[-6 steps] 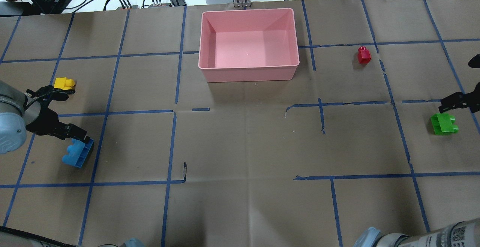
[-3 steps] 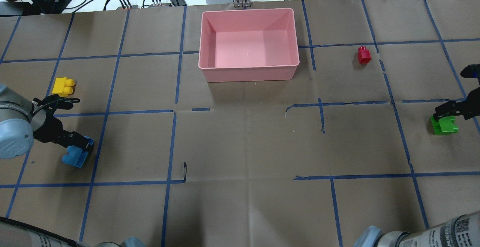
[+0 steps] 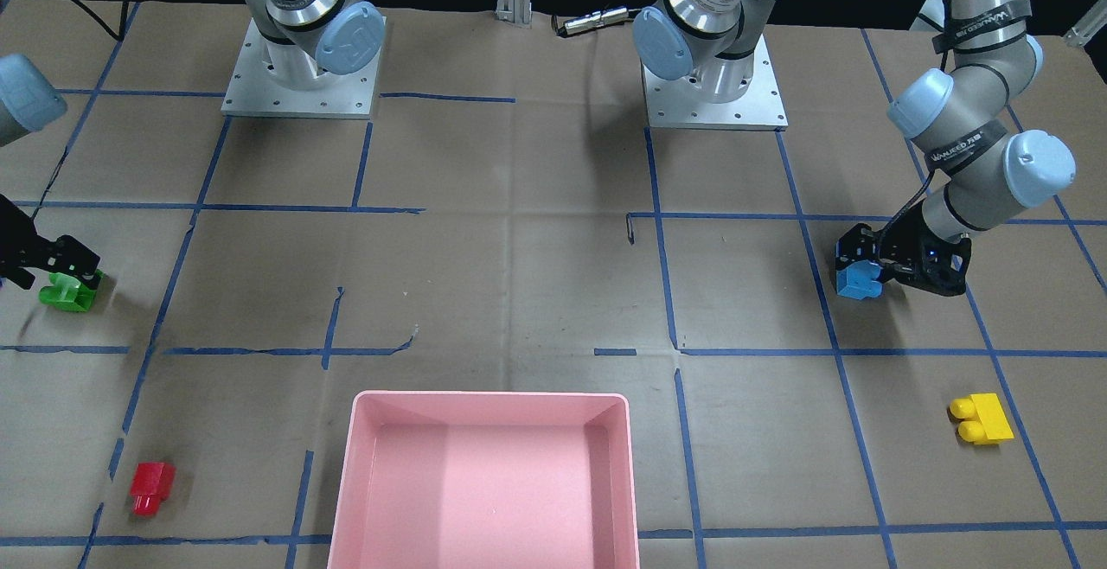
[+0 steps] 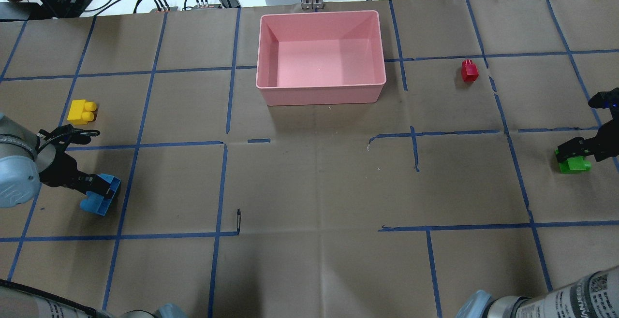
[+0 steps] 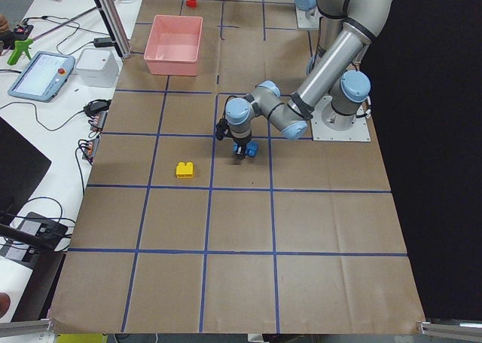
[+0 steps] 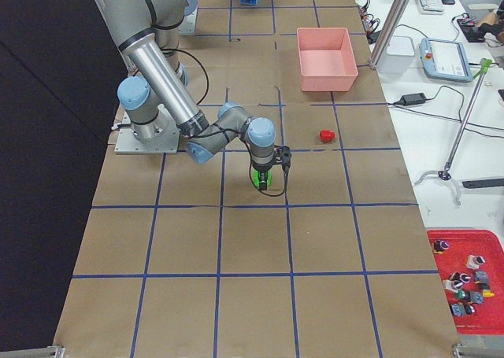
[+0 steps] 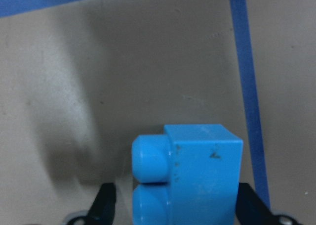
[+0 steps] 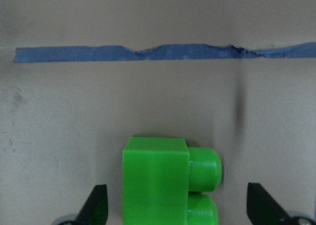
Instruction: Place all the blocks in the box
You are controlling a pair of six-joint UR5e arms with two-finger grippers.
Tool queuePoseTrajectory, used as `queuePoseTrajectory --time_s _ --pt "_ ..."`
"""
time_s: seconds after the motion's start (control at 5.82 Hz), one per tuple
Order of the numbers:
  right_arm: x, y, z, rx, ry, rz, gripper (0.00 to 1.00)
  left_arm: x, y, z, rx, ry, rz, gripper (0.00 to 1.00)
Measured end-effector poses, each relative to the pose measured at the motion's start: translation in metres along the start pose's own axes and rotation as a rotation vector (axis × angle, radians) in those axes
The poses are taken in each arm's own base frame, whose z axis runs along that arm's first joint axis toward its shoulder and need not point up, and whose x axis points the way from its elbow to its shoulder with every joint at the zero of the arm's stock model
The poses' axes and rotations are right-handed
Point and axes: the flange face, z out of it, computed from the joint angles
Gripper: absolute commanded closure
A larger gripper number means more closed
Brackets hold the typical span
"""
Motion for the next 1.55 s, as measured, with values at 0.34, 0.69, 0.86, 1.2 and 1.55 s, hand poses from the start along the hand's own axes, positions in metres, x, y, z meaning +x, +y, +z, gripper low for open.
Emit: queuePoseTrajectory --time_s 0.34,0.69,0.86,1.2,1.55 --pt "0.002 0.003 0.0 -0.025 0.023 0.0 0.25 -0.002 -0.002 -0.003 0.007 -0.008 0.001 0.59" --pt "0.002 0.002 -0.002 -0.02 0.023 0.001 0.34 -0.002 -0.002 -0.006 0.009 -0.014 0.001 0.78" --pt "0.001 0.001 -0.004 -0.017 0.022 0.0 0.48 -0.002 -0.002 -0.012 0.015 -0.024 0.001 0.87" --pt "0.002 -0.002 -0.009 -0.011 0.027 -0.001 0.88 0.0 -0.001 -0.032 0.036 -0.057 0.0 0.97" --pt "0.004 -0.015 -0.048 0.04 0.073 -0.015 0.94 0.002 -0.002 -0.054 0.06 -0.09 -0.002 1.0"
